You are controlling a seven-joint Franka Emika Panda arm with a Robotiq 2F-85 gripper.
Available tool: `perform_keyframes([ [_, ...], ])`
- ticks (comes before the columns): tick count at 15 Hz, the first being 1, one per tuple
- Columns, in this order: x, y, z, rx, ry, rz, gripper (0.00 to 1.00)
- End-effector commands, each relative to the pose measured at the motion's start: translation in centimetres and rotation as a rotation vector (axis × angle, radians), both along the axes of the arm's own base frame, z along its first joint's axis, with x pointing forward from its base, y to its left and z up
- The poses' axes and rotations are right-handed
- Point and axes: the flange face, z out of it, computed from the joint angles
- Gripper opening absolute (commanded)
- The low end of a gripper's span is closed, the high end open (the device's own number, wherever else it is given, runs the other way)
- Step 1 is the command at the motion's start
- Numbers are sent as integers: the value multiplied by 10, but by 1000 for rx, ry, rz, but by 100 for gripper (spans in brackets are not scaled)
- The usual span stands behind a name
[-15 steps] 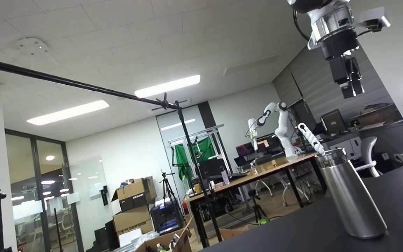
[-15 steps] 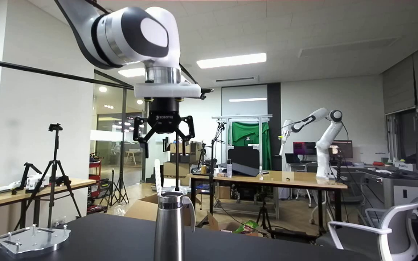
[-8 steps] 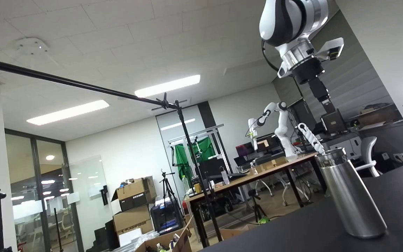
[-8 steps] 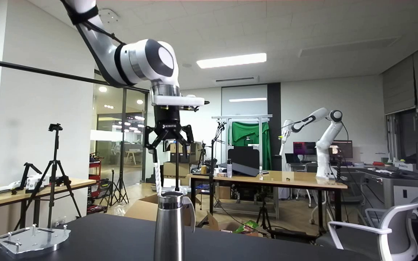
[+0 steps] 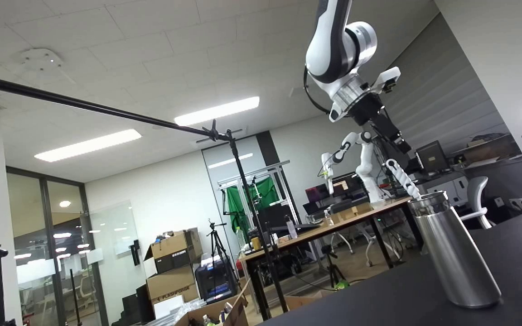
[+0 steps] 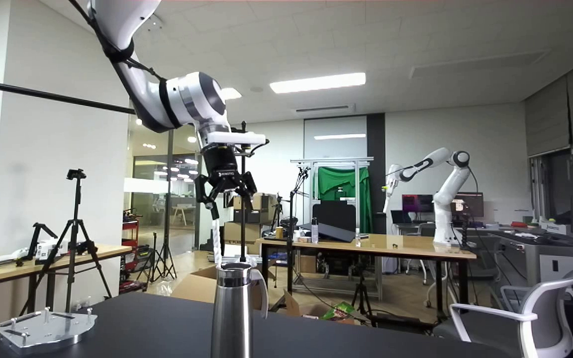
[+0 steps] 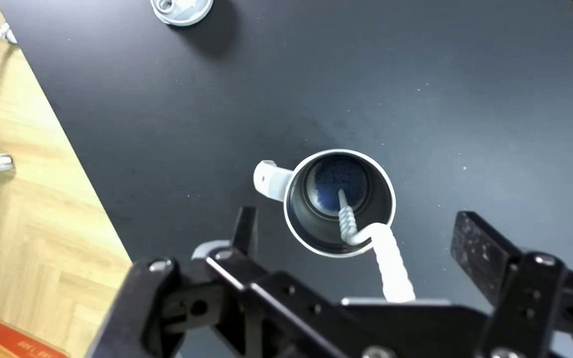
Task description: Pick up the white rod, move it within the silver cup and put the white rod on the table.
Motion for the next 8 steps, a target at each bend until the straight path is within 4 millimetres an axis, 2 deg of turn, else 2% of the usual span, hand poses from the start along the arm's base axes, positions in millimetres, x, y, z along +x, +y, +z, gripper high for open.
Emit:
perform_keyframes([
  [1, 4, 21, -2, -37, 60, -31, 100],
  [4, 0, 29, -15, -29, 99, -50, 100],
  [8, -3, 28, -35, 33, 114, -83, 100],
])
